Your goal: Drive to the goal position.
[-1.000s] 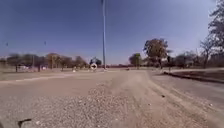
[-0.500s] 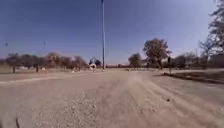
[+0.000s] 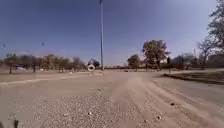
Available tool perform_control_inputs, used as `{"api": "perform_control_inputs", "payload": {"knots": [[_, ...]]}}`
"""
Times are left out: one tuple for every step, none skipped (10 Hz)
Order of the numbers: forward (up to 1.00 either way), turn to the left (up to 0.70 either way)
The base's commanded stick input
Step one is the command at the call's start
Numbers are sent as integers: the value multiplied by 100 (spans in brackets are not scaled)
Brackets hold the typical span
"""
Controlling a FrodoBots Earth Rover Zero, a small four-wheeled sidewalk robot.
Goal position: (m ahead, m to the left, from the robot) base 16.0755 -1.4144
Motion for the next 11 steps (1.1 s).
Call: {"api": "perform_control_inputs", "payload": {"knots": [[50,3],[50,23],[50,50],[50,50],[50,31],[50,0],[50,0],[50,0],[50,0],[50,0],[50,0]]}}
